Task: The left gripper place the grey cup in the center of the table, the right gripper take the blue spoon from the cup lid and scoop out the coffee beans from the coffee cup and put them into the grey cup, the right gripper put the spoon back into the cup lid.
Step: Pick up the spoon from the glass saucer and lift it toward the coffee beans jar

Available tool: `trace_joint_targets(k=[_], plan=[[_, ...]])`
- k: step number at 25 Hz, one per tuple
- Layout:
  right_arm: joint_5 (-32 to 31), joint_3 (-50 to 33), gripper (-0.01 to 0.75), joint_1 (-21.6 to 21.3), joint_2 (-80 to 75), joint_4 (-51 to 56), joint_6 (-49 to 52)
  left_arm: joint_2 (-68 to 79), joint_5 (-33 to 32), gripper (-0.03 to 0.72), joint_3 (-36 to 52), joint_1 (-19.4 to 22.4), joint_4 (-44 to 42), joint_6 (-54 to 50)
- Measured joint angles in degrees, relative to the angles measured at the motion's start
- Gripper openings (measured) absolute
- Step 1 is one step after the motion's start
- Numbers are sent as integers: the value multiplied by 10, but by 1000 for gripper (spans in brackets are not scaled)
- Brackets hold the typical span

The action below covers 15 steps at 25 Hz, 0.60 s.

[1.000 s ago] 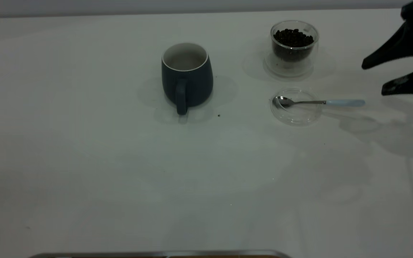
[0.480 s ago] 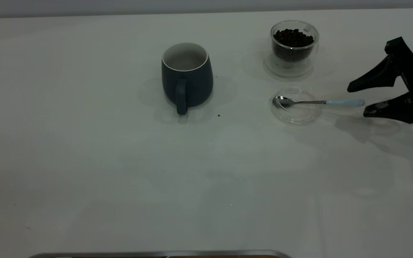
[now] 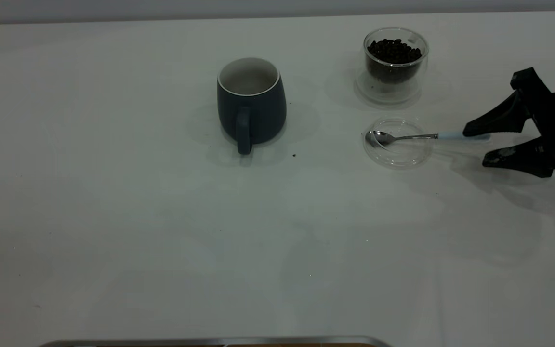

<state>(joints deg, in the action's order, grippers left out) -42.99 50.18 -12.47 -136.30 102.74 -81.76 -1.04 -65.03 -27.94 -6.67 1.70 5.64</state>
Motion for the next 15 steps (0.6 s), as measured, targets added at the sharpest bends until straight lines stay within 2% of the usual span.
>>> trace_joint_targets(k=[8,15], plan=[[-1,56,534,-3,-35,-27,-23,0,0,567,0,0,0,0],[-30,80,532,-3,-49,-49,-32,0,0,567,0,0,0,0]])
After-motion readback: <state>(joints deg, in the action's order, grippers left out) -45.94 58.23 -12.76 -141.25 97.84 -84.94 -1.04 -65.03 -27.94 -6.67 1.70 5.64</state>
